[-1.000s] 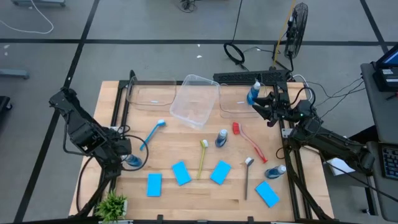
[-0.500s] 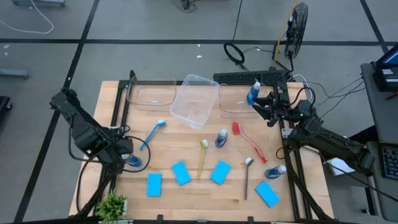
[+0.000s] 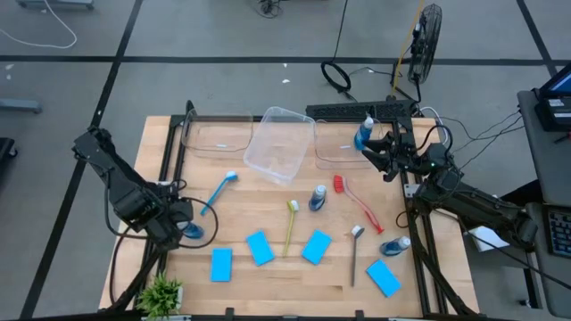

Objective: Pick & Place Kitchen Sink Supplies
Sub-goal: Put the blue soap dispenser into the right transparent bin

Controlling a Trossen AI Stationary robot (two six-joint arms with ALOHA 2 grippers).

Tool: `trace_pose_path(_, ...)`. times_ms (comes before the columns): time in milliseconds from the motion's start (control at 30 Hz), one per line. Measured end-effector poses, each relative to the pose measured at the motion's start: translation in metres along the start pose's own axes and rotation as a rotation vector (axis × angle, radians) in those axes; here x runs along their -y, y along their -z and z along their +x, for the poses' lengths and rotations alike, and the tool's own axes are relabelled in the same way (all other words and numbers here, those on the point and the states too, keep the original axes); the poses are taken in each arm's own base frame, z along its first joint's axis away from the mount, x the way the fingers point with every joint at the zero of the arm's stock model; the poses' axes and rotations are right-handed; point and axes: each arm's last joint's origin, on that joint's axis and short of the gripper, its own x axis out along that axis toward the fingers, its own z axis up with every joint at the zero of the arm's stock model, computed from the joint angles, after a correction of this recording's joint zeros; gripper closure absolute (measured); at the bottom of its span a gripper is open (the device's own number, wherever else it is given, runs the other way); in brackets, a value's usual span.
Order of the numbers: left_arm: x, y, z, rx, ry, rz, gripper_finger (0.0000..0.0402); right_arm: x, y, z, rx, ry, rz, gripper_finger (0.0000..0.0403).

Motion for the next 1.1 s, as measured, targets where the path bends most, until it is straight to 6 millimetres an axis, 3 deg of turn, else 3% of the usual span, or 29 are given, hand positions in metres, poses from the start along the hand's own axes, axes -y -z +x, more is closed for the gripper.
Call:
trace_pose_path(400, 0.004, 0.003, 0.033, -0.036, -0.006, -0.057, 0.0069, 0.000, 0.000, 0.000, 0.000, 0.000, 0.000, 0.0193)
trace_pose_path(1100, 0.006, 0.002, 0.036, -0.017, 0.011, -0.052, 0.0249, 0.000, 0.000, 0.000, 0.000, 0.000, 0.003, 0.0193)
